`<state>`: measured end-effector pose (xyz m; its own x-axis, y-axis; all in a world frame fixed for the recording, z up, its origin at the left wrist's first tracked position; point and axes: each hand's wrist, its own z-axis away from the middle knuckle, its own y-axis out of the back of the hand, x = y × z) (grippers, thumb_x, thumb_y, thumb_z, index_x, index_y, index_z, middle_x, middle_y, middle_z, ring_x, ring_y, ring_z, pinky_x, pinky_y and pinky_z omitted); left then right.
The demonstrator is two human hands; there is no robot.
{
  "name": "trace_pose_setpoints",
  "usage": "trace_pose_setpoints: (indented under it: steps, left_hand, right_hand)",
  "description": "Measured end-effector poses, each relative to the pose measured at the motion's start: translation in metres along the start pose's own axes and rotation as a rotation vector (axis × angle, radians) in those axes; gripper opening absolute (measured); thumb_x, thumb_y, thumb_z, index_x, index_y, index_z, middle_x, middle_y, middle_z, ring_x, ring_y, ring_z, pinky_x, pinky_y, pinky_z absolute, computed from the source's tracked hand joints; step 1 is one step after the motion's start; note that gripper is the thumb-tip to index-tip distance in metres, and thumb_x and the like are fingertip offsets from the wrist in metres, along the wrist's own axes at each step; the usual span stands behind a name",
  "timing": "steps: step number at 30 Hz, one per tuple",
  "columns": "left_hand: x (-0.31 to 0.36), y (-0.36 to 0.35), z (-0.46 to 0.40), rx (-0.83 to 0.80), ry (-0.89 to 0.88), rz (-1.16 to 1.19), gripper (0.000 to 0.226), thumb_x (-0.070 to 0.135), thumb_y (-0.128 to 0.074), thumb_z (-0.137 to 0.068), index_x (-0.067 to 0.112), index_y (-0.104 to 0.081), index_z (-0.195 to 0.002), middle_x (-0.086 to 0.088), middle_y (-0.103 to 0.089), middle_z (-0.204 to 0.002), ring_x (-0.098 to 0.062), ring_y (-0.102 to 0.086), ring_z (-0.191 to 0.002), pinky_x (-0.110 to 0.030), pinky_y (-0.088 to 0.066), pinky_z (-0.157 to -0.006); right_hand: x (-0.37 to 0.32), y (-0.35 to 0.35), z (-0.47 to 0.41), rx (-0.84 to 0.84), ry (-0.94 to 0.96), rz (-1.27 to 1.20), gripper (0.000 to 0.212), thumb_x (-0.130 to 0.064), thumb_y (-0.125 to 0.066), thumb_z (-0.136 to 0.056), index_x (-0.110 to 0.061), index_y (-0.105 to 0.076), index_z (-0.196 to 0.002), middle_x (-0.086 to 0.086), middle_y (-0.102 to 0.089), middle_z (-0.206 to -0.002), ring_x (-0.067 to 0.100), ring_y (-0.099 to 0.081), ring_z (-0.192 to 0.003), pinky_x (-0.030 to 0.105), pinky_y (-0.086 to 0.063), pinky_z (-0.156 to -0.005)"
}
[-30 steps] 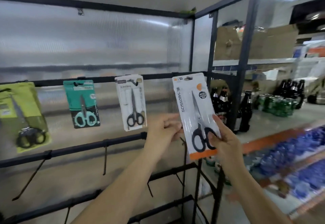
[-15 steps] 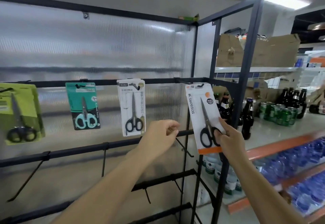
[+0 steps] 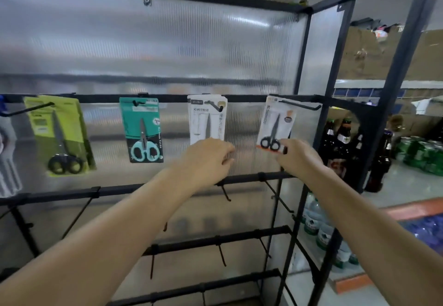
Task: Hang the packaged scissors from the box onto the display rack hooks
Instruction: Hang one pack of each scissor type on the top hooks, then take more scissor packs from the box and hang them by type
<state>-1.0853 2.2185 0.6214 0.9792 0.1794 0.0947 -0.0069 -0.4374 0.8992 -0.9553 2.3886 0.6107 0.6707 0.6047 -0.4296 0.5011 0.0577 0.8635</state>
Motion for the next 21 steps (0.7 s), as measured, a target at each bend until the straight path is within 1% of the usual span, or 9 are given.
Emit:
trace_pose_setpoints:
  steps: [2, 5, 8, 10, 12, 15, 16, 18, 21]
  left_hand:
    - [-0.013, -0.019, 0.011, -0.058, 0.041, -0.015, 0.023, 0.027, -0.047, -0.096, 0.016, -0.061, -0.110, -0.004, -0.064, -0.107, -0.023, -0.060, -0.099, -0.029, -0.047, -0.075]
    - [-0.033, -0.055, 0.036, -0.192, 0.118, 0.000, 0.028, 0.029, -0.046, -0.096, 0.018, -0.059, -0.119, -0.006, -0.064, -0.112, -0.026, -0.060, -0.102, -0.038, -0.051, -0.084]
    - [-0.052, -0.092, 0.071, -0.311, 0.161, 0.073, 0.031, 0.026, -0.045, -0.097, 0.015, -0.059, -0.122, -0.007, -0.062, -0.118, -0.026, -0.058, -0.107, -0.035, -0.048, -0.090]
    - [-0.062, -0.111, 0.097, -0.375, 0.188, 0.097, 0.027, 0.025, -0.046, -0.097, 0.015, -0.060, -0.117, -0.006, -0.063, -0.112, -0.025, -0.059, -0.103, -0.028, -0.047, -0.082]
    - [-0.074, -0.126, 0.127, -0.429, 0.230, 0.089, 0.030, 0.028, -0.045, -0.097, 0.016, -0.059, -0.121, -0.006, -0.063, -0.116, -0.026, -0.059, -0.106, -0.032, -0.049, -0.084]
    - [-0.095, -0.142, 0.173, -0.514, 0.293, 0.059, 0.032, 0.027, -0.043, -0.098, 0.015, -0.057, -0.124, -0.009, -0.063, -0.119, -0.028, -0.058, -0.109, -0.036, -0.049, -0.088]
    - [-0.104, -0.148, 0.190, -0.537, 0.306, 0.058, 0.030, 0.026, -0.043, -0.097, 0.014, -0.059, -0.119, -0.010, -0.064, -0.116, -0.029, -0.059, -0.106, -0.035, -0.049, -0.085]
    - [-0.122, -0.158, 0.223, -0.604, 0.353, 0.071, 0.027, 0.023, -0.043, -0.097, 0.011, -0.060, -0.114, -0.011, -0.063, -0.114, -0.029, -0.058, -0.104, -0.034, -0.047, -0.081]
    - [-0.144, -0.175, 0.279, -0.694, 0.435, 0.099, 0.034, 0.023, -0.034, -0.098, 0.010, -0.058, -0.117, -0.010, -0.059, -0.123, -0.026, -0.055, -0.110, -0.029, -0.042, -0.086]
  right_hand:
    - [-0.013, -0.017, 0.012, -0.082, 0.089, 0.025, 0.035, -0.022, -0.050, -0.091, -0.017, -0.054, -0.126, 0.010, -0.060, -0.117, 0.028, -0.058, -0.100, 0.036, -0.046, -0.081]
    - [-0.021, -0.052, 0.033, -0.269, 0.161, -0.054, 0.039, -0.029, -0.056, -0.091, -0.019, -0.052, -0.129, 0.003, -0.061, -0.113, 0.019, -0.060, -0.093, 0.027, -0.049, -0.074]
    - [-0.025, -0.093, 0.053, -0.472, 0.173, -0.053, 0.043, -0.030, -0.060, -0.089, -0.021, -0.052, -0.131, 0.000, -0.056, -0.126, 0.018, -0.056, -0.111, 0.030, -0.046, -0.093]
    - [-0.030, -0.122, 0.068, -0.600, 0.197, -0.002, 0.038, -0.034, -0.059, -0.089, -0.022, -0.057, -0.126, -0.002, -0.061, -0.115, 0.016, -0.058, -0.103, 0.030, -0.047, -0.088]
    - [-0.037, -0.154, 0.082, -0.720, 0.220, 0.046, 0.041, -0.032, -0.056, -0.091, -0.021, -0.053, -0.131, -0.003, -0.061, -0.106, 0.013, -0.057, -0.097, 0.025, -0.047, -0.082]
    - [-0.044, -0.198, 0.106, -0.834, 0.230, 0.119, 0.050, -0.034, -0.053, -0.093, -0.016, -0.045, -0.138, -0.001, -0.059, -0.112, 0.014, -0.055, -0.103, 0.021, -0.043, -0.083]
    - [-0.048, -0.212, 0.114, -0.862, 0.234, 0.137, 0.045, -0.035, -0.053, -0.093, -0.014, -0.050, -0.133, 0.003, -0.059, -0.114, 0.019, -0.055, -0.105, 0.025, -0.044, -0.083]
    - [-0.053, -0.241, 0.133, -0.908, 0.235, 0.152, 0.031, -0.034, -0.054, -0.092, -0.016, -0.059, -0.117, 0.004, -0.060, -0.105, 0.022, -0.057, -0.094, 0.026, -0.046, -0.068]
    - [-0.060, -0.281, 0.166, -0.965, 0.251, 0.231, 0.030, -0.033, -0.050, -0.094, -0.014, -0.057, -0.117, 0.003, -0.056, -0.094, 0.019, -0.056, -0.084, 0.028, -0.046, -0.066]
